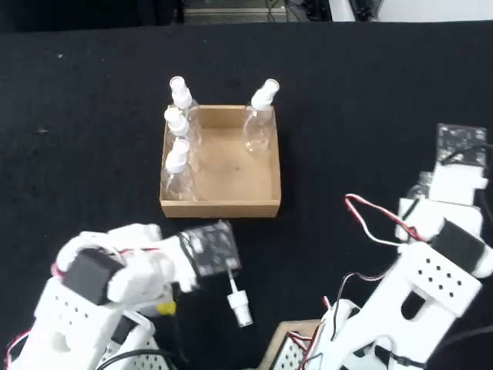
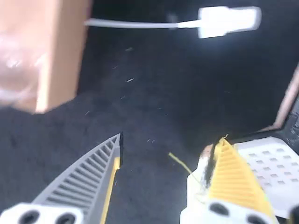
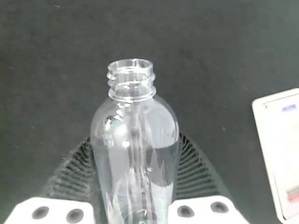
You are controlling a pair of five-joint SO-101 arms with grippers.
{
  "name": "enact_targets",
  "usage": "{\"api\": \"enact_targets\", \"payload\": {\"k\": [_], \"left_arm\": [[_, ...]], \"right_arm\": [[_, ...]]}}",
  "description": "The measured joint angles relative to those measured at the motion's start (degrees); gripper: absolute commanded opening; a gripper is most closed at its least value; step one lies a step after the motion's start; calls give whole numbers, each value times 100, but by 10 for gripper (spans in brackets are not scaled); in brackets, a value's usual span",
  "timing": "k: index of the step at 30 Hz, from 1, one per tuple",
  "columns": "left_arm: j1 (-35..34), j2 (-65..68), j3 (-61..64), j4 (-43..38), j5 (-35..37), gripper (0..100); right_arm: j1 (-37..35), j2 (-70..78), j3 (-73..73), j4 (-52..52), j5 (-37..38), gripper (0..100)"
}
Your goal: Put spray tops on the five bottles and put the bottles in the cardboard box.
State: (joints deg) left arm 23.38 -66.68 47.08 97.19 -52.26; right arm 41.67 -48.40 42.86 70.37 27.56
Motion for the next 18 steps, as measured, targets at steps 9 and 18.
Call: {"api": "enact_targets", "payload": {"k": [9,18], "left_arm": [[1574,0,879,-1275,167,293],[1873,844,1310,-2673,167,293]], "right_arm": [[914,0,0,0,571,11],[1407,0,0,0,985,11]]}}
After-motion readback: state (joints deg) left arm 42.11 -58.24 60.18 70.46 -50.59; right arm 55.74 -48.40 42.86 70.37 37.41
